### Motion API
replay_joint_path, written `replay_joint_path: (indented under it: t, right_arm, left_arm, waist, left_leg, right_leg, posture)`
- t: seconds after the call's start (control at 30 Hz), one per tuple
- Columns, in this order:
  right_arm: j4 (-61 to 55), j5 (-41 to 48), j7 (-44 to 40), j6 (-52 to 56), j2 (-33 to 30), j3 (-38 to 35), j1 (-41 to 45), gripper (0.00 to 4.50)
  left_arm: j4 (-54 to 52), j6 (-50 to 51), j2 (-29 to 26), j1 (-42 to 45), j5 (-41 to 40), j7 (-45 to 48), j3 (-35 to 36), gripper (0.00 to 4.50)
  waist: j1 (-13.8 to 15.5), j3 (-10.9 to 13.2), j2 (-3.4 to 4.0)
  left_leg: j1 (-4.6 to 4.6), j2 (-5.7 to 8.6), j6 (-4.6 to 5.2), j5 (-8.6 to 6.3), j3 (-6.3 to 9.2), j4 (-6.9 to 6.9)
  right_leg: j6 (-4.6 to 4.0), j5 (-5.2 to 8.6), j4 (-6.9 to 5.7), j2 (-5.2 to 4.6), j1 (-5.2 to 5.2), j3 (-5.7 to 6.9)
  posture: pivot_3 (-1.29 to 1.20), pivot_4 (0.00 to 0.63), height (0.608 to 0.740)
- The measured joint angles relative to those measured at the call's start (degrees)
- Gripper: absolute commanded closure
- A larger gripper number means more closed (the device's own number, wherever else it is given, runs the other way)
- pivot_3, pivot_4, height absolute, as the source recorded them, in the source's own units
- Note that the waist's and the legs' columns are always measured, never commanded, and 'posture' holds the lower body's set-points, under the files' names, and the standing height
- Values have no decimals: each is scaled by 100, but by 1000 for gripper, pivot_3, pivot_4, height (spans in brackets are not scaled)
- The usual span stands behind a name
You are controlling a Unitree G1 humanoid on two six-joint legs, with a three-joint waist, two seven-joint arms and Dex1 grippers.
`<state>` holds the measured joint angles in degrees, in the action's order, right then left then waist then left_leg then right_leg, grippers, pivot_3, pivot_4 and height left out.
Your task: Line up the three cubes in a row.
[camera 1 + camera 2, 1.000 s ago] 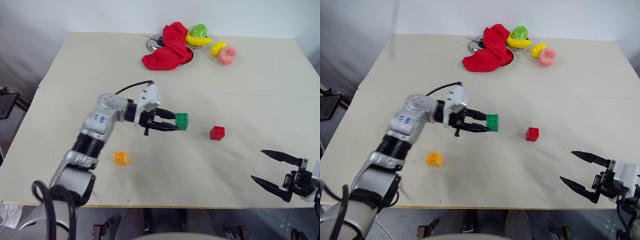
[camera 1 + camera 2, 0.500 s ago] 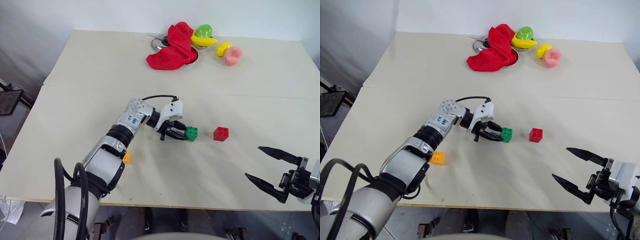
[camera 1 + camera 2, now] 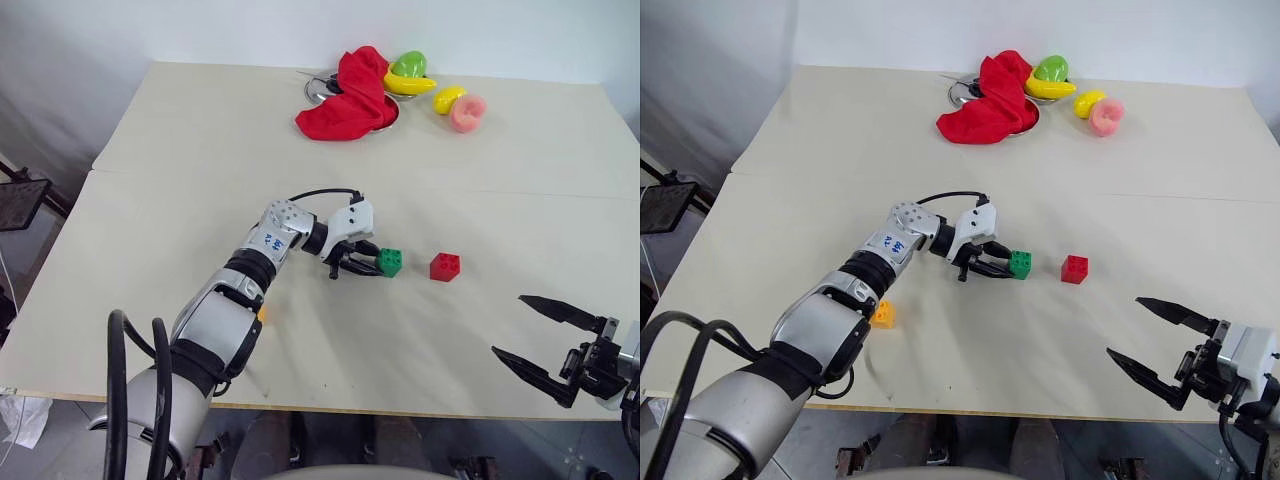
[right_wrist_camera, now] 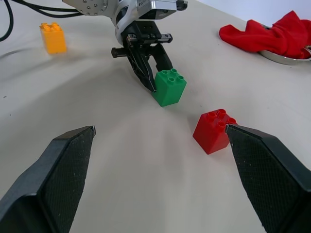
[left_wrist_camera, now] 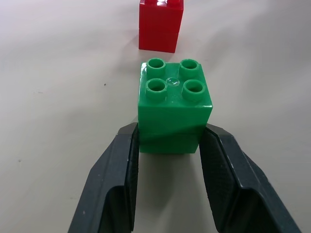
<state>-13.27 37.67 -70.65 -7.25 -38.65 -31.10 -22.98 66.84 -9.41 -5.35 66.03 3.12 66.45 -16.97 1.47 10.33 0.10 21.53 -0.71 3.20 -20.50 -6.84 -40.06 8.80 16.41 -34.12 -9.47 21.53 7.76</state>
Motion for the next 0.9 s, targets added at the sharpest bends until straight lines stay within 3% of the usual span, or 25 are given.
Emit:
replay_joint_path:
  t: [0.23, 0.47, 0.57, 0.63, 0.77, 0.9]
  right_arm:
    - [23, 0, -8, 115, -5, 172, 329, 0]
    - [278, -4, -138, 390, -165, 486, 917, 0]
    - [431, -55, -130, 463, -177, 754, 1474, 0]
    - [459, -54, -186, 495, -174, 921, 1669, 0]
    - [425, -35, -357, 528, -78, 1372, 2079, 0]
    - [218, 24, -485, 594, 104, 1758, 2292, 0]
  left_arm:
    - [72, -339, -110, 150, -165, 225, 545, 242]
    - [-914, -144, -893, 268, -956, 1747, 1055, 114]
    - [-2220, 486, -1701, -219, -2146, 1963, 1398, 114]
    - [-2614, 749, -2242, -531, -2366, 1962, 1644, 114]
    - [-3223, 807, -3312, -2062, -2416, 1943, 2157, 114]
    - [-3804, 741, -3849, -4059, -2582, 1681, 3006, 114]
  waist:
    - [-5, 0, -1]
    - [-26, 1, 1]
    - [-159, 3, 2]
    - [-183, 0, 9]
    - [-195, 1, 14]
    - [-161, 12, -3]
  left_leg:
    - [13, 2, 0, 0, 1, 1]
    - [14, 2, 0, 0, 0, 1]
    - [11, -6, -1, 0, 5, 2]
    - [6, -5, -3, 1, 5, 6]
    - [-1, -4, -3, 1, -1, 7]
    - [3, -5, -6, -1, 13, 4]
  right_leg:
    - [0, 0, 3, 1, 7, 6]
    - [0, 0, -1, 7, 8, 10]
    - [-2, 1, -5, 9, 8, 6]
    - [-4, 2, -9, 13, 6, 8]
    - [-4, 2, -11, 13, 4, 1]
    - [-5, 3, -12, 6, 4, 2]
  posture:
    - [0, 150, 740]
    - [0, 150, 740]
    - [0, 150, 740]
    - [0, 150, 740]
    - [0, 150, 740]
    - [0, 150, 740]
